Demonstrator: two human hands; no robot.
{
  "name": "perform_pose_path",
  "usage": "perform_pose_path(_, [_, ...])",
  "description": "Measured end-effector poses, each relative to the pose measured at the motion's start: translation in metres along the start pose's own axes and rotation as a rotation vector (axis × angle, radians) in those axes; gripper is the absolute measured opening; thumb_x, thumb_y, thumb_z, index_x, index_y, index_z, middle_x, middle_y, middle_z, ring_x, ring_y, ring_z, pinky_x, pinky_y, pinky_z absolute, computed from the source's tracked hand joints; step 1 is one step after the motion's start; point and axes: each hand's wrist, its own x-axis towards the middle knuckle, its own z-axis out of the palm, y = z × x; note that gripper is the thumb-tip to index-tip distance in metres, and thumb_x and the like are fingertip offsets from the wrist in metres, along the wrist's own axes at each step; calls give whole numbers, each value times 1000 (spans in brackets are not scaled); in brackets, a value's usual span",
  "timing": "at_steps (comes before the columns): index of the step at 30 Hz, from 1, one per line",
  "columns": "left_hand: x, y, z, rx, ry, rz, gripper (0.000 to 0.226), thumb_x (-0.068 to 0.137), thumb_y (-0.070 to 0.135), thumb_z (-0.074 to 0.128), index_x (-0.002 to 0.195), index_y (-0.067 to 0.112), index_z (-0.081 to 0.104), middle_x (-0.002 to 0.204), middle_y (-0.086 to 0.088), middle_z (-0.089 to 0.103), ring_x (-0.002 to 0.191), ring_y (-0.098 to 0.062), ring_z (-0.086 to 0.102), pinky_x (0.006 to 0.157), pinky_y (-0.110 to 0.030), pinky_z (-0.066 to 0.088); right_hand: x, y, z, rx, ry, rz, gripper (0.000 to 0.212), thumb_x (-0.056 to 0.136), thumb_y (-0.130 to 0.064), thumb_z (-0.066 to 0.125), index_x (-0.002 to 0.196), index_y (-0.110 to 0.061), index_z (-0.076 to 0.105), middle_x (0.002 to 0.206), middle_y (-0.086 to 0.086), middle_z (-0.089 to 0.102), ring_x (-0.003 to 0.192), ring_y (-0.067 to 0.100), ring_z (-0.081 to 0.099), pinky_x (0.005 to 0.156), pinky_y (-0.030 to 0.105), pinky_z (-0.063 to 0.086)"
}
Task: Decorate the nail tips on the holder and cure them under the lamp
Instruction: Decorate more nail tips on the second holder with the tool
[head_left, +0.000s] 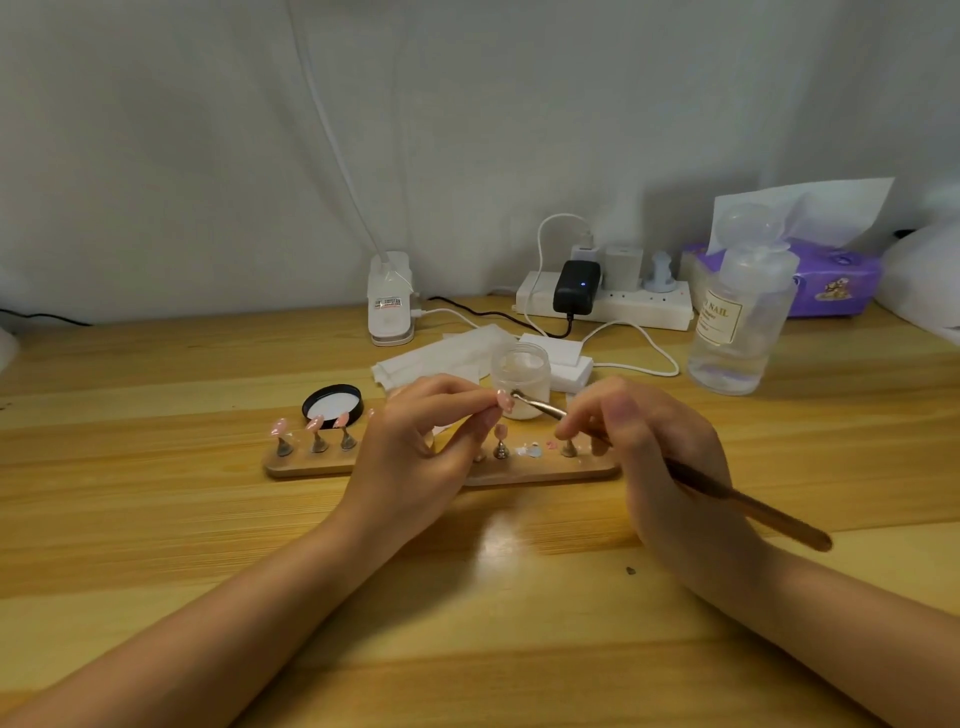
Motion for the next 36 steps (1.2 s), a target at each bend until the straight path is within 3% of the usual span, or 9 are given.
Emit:
perform_pose_path(3, [0,1,0,8,-14,3,22,80,10,61,96,24,66,84,8,67,80,-10,61,72,-43,50,2,-1,2,-59,-54,-23,37,93,-50,27,83,-32,57,76,-25,56,79,-4,56,71,9,38])
perform_pose_path(7, [-1,1,0,-1,-22,-25,21,81,7,65,95,22,68,86,6,67,83,-11,62,76,-51,49,-1,1,0,9,-23,20,38,92,-41,32,70,-27,60,70,-9,61,72,3,58,71,32,43])
perform_pose_path(9, [-1,2,0,-7,-19,-38,18,81,9,65,94,20,69,85,6,68,84,-9,62,77,-50,49,-3,0,-1,19,14,3,38,91,-33,30,65,-28,57,65,-3,60,67,3,57,69,36,42])
perform_pose_path(12, [-1,4,0,2,-11,-37,16,80,16,65,93,23,68,85,9,67,83,-9,62,77,-49,49,-2,-1,-1,2,39,-29,35,91,-30,29,69,-30,56,65,-9,59,69,4,57,68,34,44])
perform_pose_path(16, [0,5,1,12,-17,-29,16,78,18,63,93,22,68,84,7,67,83,-14,63,76,-53,48,2,-1,2,-86,-22,-25,25,91,-32,33,77,-34,54,73,-22,55,76,-1,55,70,21,41])
perform_pose_path(20, [0,4,0,25,-23,-41,13,79,19,65,92,20,69,83,5,68,83,-15,63,76,-53,47,1,1,2,-82,-31,-27,30,91,-31,33,72,-26,56,68,-17,55,73,-1,54,69,23,41])
perform_pose_path(24, [0,6,0,26,-17,-54,16,78,20,63,93,23,68,85,8,68,85,-13,63,78,-50,48,-1,2,-2,-15,35,22,37,91,-33,29,65,-29,55,67,-5,59,67,5,55,66,31,40])
perform_pose_path(32, [0,6,-1,11,-30,-45,15,79,13,68,93,18,69,83,4,68,80,-11,62,74,-42,50,2,-1,1,-84,-40,-15,27,90,-33,34,75,-33,56,67,-23,56,73,-3,55,71,21,38])
perform_pose_path(36, [1,6,-1,5,-23,-43,16,79,15,68,94,20,67,85,11,67,81,-3,62,73,-26,50,-1,1,-2,11,12,27,36,90,-33,32,64,-30,56,67,-8,60,67,1,57,70,28,39])
